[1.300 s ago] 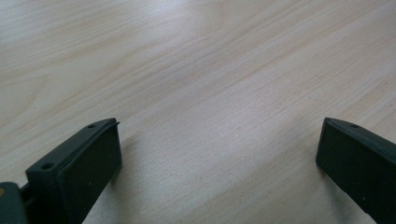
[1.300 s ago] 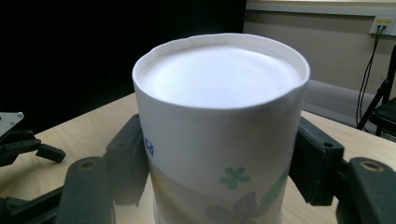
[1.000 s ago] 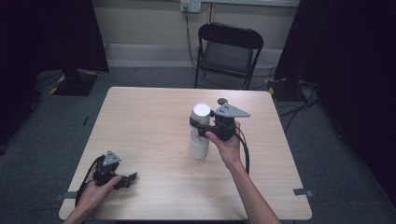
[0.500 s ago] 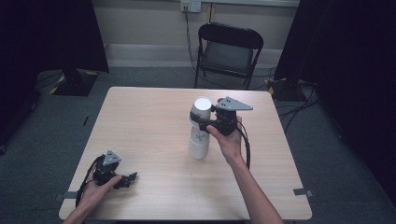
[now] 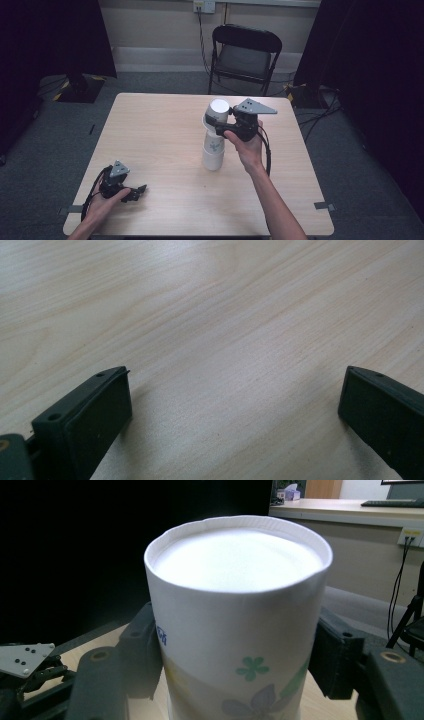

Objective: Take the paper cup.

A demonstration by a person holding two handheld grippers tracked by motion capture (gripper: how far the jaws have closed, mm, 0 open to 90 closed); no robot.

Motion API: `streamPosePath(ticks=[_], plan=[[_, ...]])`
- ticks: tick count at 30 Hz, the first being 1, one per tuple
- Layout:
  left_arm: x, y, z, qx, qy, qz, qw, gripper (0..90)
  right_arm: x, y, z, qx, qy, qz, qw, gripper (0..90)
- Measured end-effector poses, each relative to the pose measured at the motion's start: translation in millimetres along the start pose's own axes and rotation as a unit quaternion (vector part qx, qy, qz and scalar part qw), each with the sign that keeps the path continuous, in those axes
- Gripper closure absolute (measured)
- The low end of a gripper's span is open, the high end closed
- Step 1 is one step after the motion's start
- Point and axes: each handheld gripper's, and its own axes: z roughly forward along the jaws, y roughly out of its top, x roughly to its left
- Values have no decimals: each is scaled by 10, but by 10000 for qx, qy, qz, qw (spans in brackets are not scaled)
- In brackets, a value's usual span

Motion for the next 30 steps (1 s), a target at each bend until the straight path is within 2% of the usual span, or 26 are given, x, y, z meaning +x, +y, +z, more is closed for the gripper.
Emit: streamPosePath(ticks=[6,9,11,14,18,23,24,25,26,27,29,30], plan=[[-1,-1,0,-9,2,-5,10000,9,22,41,-111,-92,14,-30,10000,340],[17,14,-33,35,42,-75,10000,62,42,57,-224,-71,-29,-43,10000,341],[36,11,-56,-8,70,-87,9999,145,55,56,-281,-58,-61,-45,10000,342],[37,10,-60,5,83,-87,9999,158,70,38,-338,-57,-59,-64,9999,342],[17,15,-63,-19,151,-14,9999,161,184,-45,-500,-101,-7,-254,9996,342],[-8,27,-85,-88,190,36,9998,177,285,-146,-615,-68,82,-159,9998,344],[-23,34,-96,-96,154,61,9998,178,298,-169,-625,-34,90,-142,9999,345],[-76,63,-120,-130,95,215,9996,178,308,-193,-632,-8,99,-131,9999,345],[-76,63,-120,-130,95,215,9996,180,317,-218,-637,33,105,-95,9999,346],[-130,94,-145,-217,120,352,9991,180,326,-245,-640,73,119,-50,9999,346],[-191,116,-163,-311,143,478,9983,188,351,-301,-633,120,171,21,9998,347],[-215,126,-170,-361,71,514,9980,198,361,-323,-617,207,180,33,9996,347]])
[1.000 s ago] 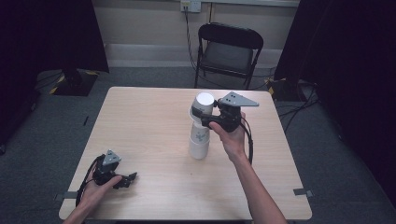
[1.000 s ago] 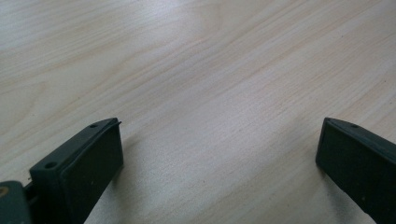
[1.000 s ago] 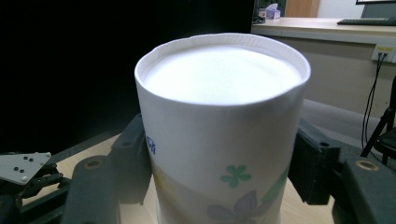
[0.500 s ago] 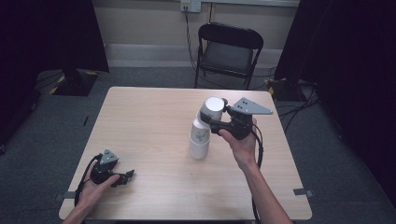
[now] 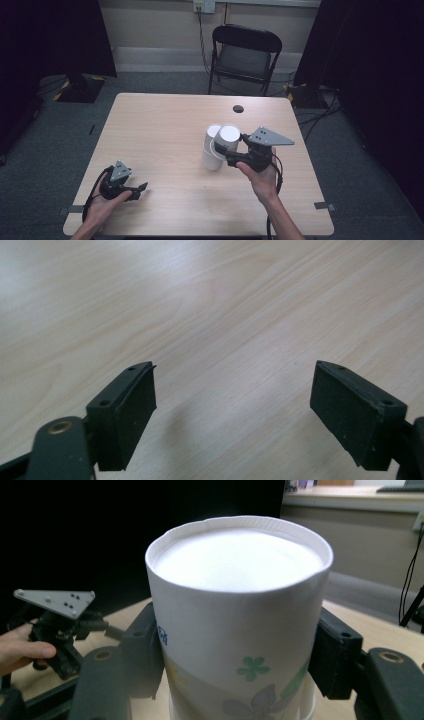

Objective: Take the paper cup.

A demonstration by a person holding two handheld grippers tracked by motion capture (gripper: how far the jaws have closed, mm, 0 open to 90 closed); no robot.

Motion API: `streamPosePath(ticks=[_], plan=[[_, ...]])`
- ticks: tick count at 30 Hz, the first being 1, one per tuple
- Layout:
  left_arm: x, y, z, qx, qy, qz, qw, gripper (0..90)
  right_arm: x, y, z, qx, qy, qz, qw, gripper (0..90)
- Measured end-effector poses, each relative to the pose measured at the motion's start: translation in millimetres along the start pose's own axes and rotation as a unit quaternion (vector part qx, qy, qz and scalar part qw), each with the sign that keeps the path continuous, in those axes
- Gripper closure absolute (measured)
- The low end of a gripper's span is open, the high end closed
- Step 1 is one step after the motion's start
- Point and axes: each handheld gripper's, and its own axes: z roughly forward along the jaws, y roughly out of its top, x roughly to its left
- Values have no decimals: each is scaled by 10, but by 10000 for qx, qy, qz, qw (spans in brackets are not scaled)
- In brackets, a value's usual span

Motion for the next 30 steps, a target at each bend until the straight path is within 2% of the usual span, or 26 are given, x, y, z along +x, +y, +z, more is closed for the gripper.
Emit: streamPosePath(ticks=[1,3,6,7,8,9,12,14,17,18,19,21,22,24,27,29,30], plan=[[-18,8,-5,-55,-72,26,10000,220,6,-19,19,53,20,22,10000,347],[-50,25,-12,-111,-51,-3,9999,231,22,-56,49,139,41,81,9999,348],[-71,42,-32,-236,-73,-11,9997,234,22,-105,76,242,98,309,9992,350],[-98,66,-66,-440,-86,-51,9990,236,29,-122,77,277,107,340,9990,350],[-98,66,-66,-440,-86,-51,9990,244,37,-142,77,311,128,393,9987,350],[-125,98,-113,-616,-144,-173,9978,262,47,-163,75,350,180,475,9981,351],[-191,145,-164,-806,-190,-100,9965,300,80,-213,76,420,333,642,9965,352],[-231,181,-183,-932,-276,-126,9952,306,100,-243,88,444,410,752,9953,352],[-297,249,-197,-1075,-331,-1,9937,310,128,-294,118,546,453,785,9944,352],[-297,249,-197,-1075,-331,-1,9937,309,140,-313,131,608,413,709,9948,352],[-347,311,-198,-1094,-441,50,9930,310,146,-334,143,646,413,663,9949,352],[-415,382,-191,-1155,-505,180,9919,314,154,-374,167,689,442,678,9943,351],[-415,382,-191,-1155,-505,180,9919,314,154,-374,167,689,442,678,9943,351],[-488,516,-175,-1307,-609,251,9892,304,151,-406,197,757,496,698,9934,350],[-557,659,-138,-1400,-766,294,9867,289,148,-387,204,710,572,782,9928,349],[-624,740,-93,-1414,-771,424,9860,289,156,-366,207,709,587,788,9926,348],[-624,740,-93,-1414,-771,424,9860,301,158,-362,212,700,612,814,9923,348]])
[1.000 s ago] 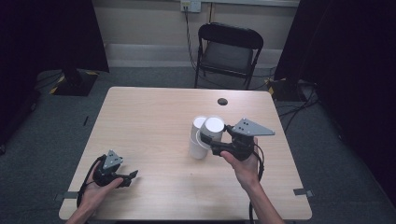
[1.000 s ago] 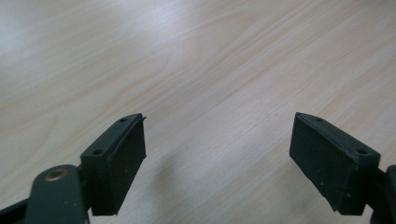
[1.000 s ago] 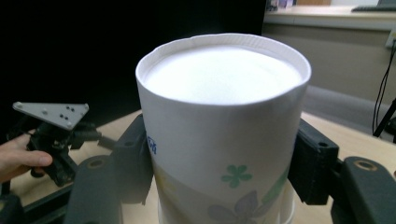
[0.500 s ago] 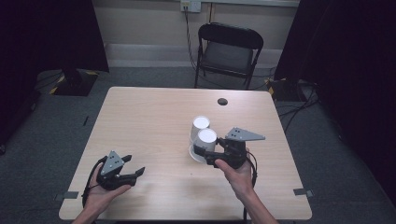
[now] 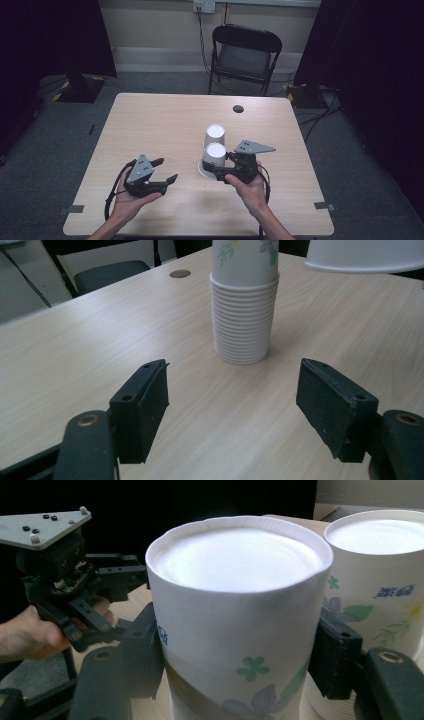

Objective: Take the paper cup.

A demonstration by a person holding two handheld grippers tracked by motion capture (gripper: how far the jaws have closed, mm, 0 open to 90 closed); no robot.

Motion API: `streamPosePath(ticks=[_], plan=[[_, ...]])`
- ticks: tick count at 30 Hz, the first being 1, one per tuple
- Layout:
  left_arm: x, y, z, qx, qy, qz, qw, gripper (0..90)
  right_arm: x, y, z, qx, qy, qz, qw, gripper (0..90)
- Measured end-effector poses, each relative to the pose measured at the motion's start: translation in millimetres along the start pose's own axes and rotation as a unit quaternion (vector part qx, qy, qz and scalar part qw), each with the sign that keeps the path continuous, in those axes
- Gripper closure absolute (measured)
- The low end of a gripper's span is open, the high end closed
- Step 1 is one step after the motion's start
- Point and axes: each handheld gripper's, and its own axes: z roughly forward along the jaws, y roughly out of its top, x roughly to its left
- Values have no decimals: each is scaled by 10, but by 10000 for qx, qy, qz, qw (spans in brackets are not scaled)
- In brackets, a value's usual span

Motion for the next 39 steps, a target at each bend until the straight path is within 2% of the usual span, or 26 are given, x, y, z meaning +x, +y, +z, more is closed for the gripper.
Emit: streamPosePath(ticks=[1,3,4,8,9,11,15,18,22,23,25,30,33,36,38,39], plan=[[-51,42,63,-113,-92,-27,9999,322,3,1,9,11,19,13,10000,348],[-76,53,93,-161,-128,-52,9998,333,12,-12,35,-3,95,41,9999,348],[-135,56,141,-197,-230,-50,9995,346,17,-24,55,23,122,51,9999,348],[-217,35,162,-222,-292,118,9993,371,36,-49,101,77,247,84,9996,350],[-246,38,161,-280,-367,134,9988,414,54,-60,134,94,337,141,9993,350],[-262,48,141,-364,-343,139,9987,448,77,-81,180,130,449,245,9986,350],[-310,21,130,-347,-285,206,9988,527,124,-104,235,169,637,376,9971,351],[-371,12,147,-307,-271,390,9984,532,144,-135,268,219,781,520,9953,352],[-384,4,160,-361,-301,276,9985,537,161,-146,285,248,901,663,9934,352],[-389,13,167,-404,-324,170,9985,540,169,-146,291,251,1026,827,9910,352],[-418,11,176,-430,-256,280,9984,544,188,-146,297,275,1062,871,9901,352],[-432,-3,171,-446,-185,359,9982,546,182,-155,311,332,1062,901,9897,352],[-450,-18,155,-493,-119,505,9974,552,143,-171,323,422,1116,1154,9861,351],[-469,-24,167,-354,-74,677,9971,645,119,-190,343,492,1094,1284,9844,351],[-469,-28,179,-313,-121,637,9974,717,102,-199,351,517,1097,1360,9832,351],[-474,-35,184,-312,-64,622,9976,742,69,-220,371,552,1159,1506,9802,351]])
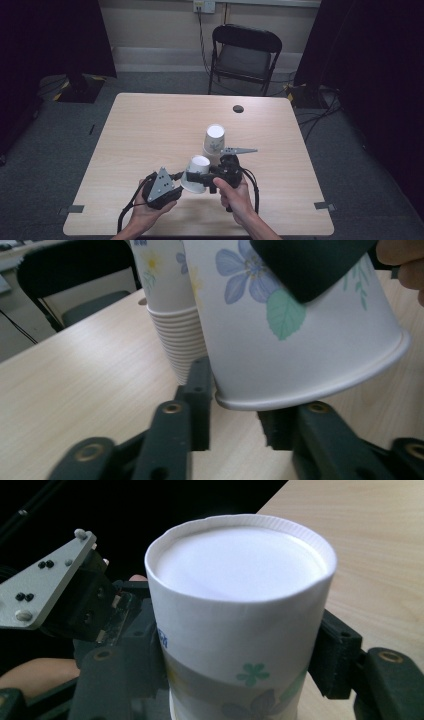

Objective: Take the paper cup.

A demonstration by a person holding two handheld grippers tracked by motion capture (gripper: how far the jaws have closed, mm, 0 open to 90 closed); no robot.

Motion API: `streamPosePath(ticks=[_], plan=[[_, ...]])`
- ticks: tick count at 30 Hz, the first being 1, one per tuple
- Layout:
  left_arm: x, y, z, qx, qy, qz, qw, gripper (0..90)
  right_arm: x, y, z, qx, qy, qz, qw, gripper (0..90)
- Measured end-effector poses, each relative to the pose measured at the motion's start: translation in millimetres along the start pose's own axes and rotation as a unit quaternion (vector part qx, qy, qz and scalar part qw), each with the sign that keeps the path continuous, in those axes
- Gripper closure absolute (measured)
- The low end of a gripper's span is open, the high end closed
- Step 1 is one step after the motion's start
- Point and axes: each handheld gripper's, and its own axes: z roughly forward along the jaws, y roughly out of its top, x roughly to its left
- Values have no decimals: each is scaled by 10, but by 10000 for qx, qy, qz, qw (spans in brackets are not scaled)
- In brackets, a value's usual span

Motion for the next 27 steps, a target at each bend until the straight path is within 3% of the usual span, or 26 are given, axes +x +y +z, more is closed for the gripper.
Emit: streamPosePath(ticks=[3,4,8,13,14,18,20,24,27], plan=[[27,-16,-5,29,17,-22,10000,797,-48,-17,11,27,128,270,9995,348],[54,-16,-14,32,-40,-135,9999,802,-54,-21,18,25,142,312,9994,346],[67,-17,-18,18,-59,-144,9999,828,-66,-26,36,66,182,351,9992,320],[87,-10,-23,-46,-193,-377,9991,847,-57,-40,28,-50,197,232,9995,298],[102,-11,-24,-48,-339,-539,9980,849,-40,-38,18,-89,185,124,9997,294],[109,-15,-35,-52,-421,-628,9971,855,-3,-18,-17,-190,164,-96,9996,278],[135,-21,-39,-69,-516,-741,9959,859,-16,-4,-50,-273,181,-127,9994,253],[160,-24,-38,-48,-574,-778,9953,862,-31,9,-108,-358,187,-185,9990,225],[180,-41,-14,-43,-715,-891,9934,862,-31,0,-109,-401,370,-100,9985,208]])
